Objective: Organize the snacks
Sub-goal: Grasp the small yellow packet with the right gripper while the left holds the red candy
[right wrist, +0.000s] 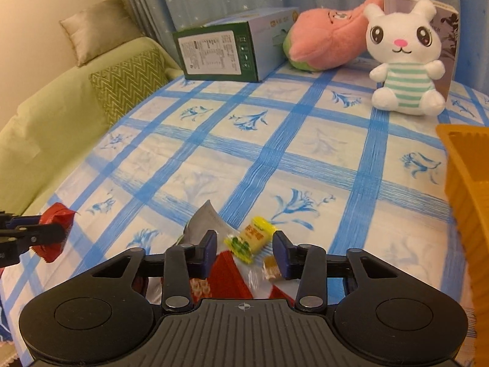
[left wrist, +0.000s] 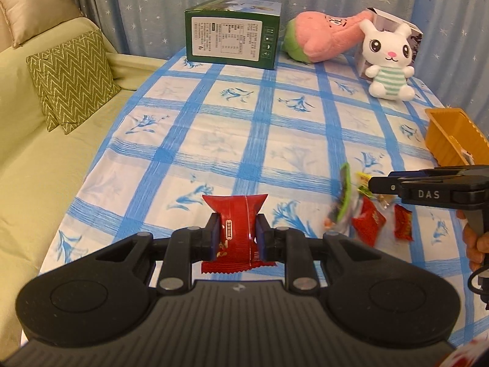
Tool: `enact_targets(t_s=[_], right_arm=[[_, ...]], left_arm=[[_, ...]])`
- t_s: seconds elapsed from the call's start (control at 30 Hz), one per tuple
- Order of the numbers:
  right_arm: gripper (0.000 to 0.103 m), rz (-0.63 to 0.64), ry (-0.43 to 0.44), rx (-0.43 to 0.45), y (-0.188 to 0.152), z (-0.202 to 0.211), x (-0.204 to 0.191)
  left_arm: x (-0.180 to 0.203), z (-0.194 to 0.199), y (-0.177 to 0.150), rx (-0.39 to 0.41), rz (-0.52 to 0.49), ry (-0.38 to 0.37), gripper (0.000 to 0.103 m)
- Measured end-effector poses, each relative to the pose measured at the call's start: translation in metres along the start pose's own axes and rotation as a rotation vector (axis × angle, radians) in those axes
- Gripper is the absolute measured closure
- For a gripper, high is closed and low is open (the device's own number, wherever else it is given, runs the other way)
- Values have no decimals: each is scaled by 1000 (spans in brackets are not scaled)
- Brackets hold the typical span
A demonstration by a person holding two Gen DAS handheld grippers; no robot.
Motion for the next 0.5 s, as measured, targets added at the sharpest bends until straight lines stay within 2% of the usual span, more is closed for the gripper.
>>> enact_targets(t_s=[0.13,0.3,0.5], right_arm=[[70,-26,-37,-44,1,-17,3],[71,-59,-84,-74,0,-31,7],[75,-23,-116,-70,4,-39,1]], left_arm=[[-8,-8,5,-7,4,-3,81],[-17,-16,6,-18,8,-8,81],[-24,-22,9,-22,9,-14,81]])
Point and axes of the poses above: each gripper's, at about its wrist camera, not at the fingertips, and z roughly against the way its jaws point, x to its right, y to its top, the point moved 10 cm from there along -z, roughly the way its jaws point, and after that the axes turned 1 degree about z, right-handed, at the moved point
